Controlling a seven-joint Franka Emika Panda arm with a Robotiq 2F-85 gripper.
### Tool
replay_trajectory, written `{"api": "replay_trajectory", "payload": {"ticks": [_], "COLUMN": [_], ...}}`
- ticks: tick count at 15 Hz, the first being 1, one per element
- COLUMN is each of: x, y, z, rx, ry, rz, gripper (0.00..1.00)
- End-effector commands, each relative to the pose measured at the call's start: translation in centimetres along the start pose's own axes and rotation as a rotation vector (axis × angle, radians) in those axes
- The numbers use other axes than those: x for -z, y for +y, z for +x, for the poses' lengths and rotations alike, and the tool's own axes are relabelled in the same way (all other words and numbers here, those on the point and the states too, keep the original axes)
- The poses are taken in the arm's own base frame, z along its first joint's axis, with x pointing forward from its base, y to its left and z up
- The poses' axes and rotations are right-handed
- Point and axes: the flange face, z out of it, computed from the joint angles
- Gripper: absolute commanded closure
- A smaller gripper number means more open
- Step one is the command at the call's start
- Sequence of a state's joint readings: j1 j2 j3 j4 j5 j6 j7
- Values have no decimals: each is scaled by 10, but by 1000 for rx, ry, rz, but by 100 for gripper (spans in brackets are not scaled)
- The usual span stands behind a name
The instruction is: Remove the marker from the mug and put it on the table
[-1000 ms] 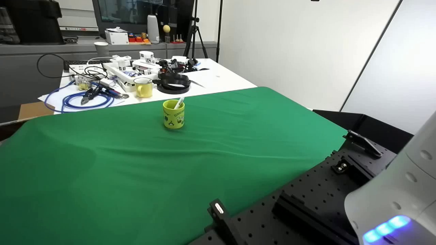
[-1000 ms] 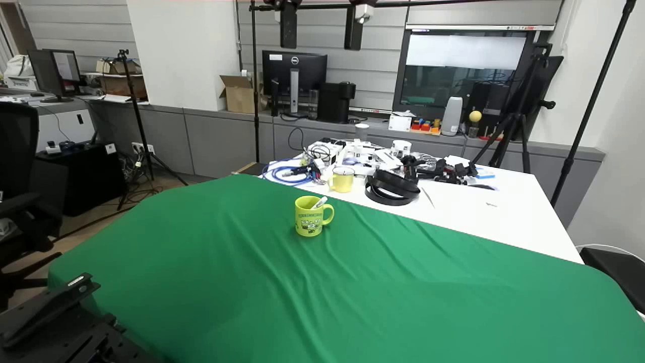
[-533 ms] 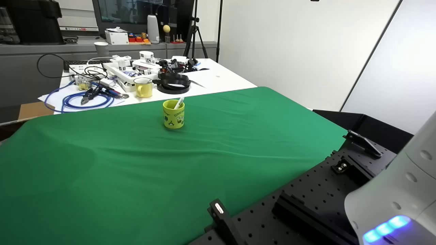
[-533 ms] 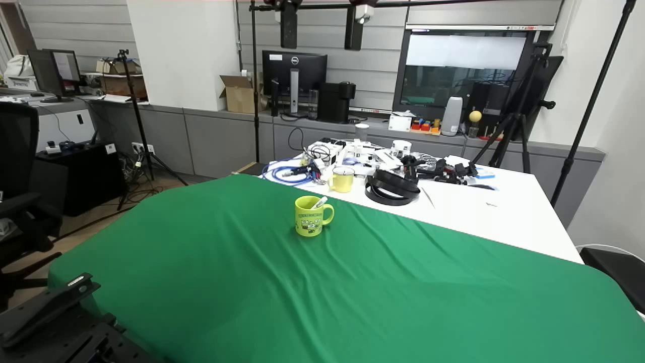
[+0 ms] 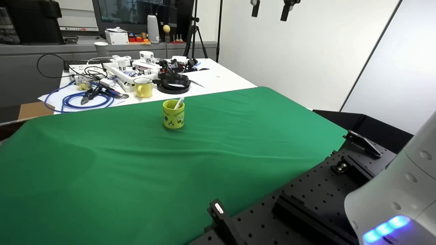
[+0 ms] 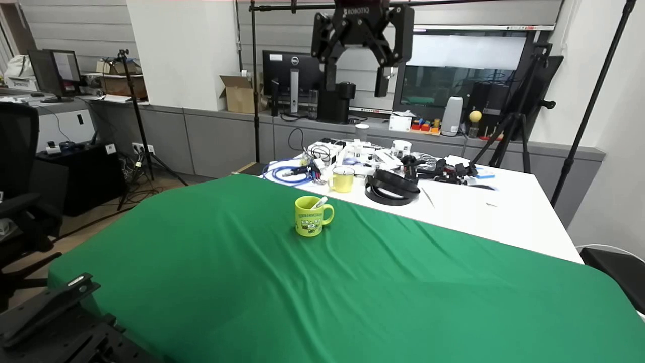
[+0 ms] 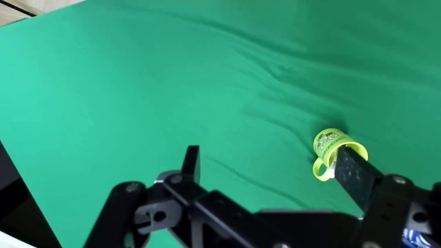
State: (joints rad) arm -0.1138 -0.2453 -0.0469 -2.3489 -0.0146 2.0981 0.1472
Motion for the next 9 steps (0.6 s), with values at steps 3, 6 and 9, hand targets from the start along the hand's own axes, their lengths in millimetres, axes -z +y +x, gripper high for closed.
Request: {"api": "replay_trajectory", "payload": {"ticks": [3, 6, 9], "x": [-46, -66, -78], "y": [-32, -63, -106], "z": [105, 144, 172], "rx": [-179, -225, -214], "ry": [-83, -123, -171], "rz": [61, 121, 168], "gripper": [0, 0, 0]}}
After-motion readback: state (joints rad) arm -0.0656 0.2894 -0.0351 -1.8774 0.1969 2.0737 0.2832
